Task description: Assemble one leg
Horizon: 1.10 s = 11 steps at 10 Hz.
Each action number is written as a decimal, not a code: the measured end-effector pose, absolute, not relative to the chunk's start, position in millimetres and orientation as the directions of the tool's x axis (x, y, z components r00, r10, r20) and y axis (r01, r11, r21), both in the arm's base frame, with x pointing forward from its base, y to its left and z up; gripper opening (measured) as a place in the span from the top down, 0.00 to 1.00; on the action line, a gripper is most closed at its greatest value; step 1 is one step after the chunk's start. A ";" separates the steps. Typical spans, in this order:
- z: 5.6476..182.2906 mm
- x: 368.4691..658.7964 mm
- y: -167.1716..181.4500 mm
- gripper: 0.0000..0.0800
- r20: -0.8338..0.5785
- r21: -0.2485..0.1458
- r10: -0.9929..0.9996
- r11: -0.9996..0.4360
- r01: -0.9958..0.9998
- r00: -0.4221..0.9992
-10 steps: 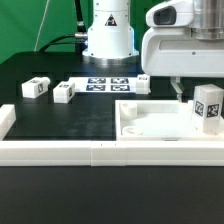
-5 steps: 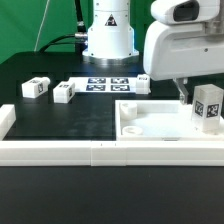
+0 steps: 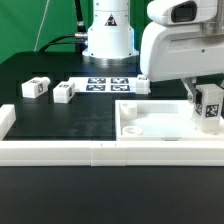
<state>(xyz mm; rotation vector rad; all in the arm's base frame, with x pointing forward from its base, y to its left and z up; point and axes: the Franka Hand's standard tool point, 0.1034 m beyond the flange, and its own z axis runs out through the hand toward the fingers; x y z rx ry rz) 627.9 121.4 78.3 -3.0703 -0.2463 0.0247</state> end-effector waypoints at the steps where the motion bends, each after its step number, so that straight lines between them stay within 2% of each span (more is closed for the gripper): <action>1: 78.3 628.0 121.2 0.63 -0.013 -0.062 0.133 -0.989 0.132 0.991; 3: 78.2 627.6 120.9 0.63 -0.020 -0.066 0.056 -0.996 0.054 0.998; 5: 77.7 626.0 120.8 0.63 -0.047 -0.066 -0.213 -0.974 -0.215 0.976; 8: 75.5 621.2 126.7 0.63 -0.065 -0.029 -0.599 -0.799 -0.601 0.798; 11: 75.4 620.6 131.8 0.63 -0.075 -0.011 -0.824 -0.562 -0.827 0.561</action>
Offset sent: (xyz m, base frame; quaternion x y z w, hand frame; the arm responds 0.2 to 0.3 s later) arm -0.0082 -0.0053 -0.0026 0.0225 -0.0550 0.3807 0.9228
